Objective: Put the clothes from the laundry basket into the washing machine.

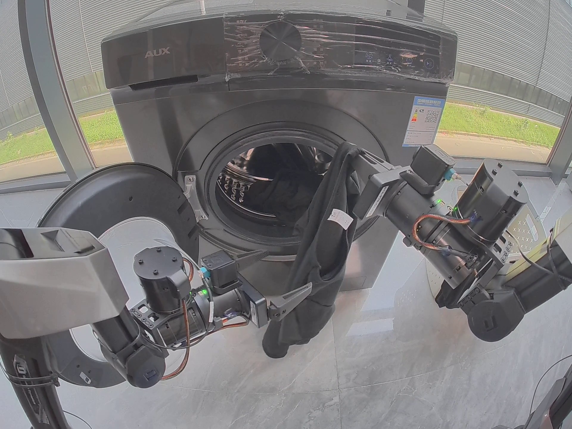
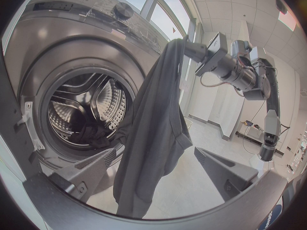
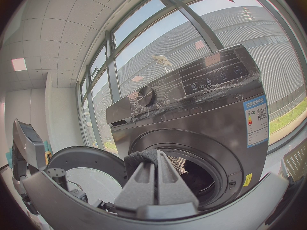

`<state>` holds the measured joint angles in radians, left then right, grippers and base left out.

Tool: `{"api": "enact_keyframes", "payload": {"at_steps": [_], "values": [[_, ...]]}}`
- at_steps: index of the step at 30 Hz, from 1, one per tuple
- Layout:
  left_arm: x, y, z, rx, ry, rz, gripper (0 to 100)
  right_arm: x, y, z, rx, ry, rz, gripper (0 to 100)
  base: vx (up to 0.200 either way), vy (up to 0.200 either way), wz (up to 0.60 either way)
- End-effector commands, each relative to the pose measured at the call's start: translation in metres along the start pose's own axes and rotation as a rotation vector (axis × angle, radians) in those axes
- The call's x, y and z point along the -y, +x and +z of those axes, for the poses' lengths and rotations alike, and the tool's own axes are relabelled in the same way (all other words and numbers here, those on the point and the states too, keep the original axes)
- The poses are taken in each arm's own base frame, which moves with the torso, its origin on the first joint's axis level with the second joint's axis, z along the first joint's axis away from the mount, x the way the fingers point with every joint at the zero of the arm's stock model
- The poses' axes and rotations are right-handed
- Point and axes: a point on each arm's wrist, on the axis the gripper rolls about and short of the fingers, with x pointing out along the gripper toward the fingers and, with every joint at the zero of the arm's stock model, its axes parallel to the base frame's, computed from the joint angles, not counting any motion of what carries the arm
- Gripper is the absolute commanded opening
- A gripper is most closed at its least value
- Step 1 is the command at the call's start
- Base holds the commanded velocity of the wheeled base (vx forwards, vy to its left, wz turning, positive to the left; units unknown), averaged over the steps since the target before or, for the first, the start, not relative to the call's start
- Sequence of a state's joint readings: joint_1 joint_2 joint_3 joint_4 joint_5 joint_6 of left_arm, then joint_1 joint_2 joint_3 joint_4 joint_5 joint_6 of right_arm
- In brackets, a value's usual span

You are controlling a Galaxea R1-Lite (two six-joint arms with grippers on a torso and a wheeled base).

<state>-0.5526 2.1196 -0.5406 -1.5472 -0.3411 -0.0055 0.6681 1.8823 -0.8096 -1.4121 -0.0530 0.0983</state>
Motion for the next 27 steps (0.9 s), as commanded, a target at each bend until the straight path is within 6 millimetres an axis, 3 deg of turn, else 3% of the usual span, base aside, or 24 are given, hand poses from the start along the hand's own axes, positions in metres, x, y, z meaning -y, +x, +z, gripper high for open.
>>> {"api": "enact_keyframes", "payload": {"at_steps": [1,18,27], "values": [[-0.001,0.009,-0.016,-0.035,-0.010,-0.005,100,-0.006,0.000,0.000,-0.001,0.006,0.014,0,0.000,0.000,0.00],[-0.012,0.032,-0.038,-0.045,-0.012,0.016,100,-0.021,-0.002,-0.002,-0.004,0.021,0.056,0,0.000,0.000,0.00],[-0.023,0.066,-0.070,-0.041,-0.007,0.025,100,-0.030,-0.005,-0.004,-0.013,0.031,0.078,0,0.000,0.000,0.00]]}}
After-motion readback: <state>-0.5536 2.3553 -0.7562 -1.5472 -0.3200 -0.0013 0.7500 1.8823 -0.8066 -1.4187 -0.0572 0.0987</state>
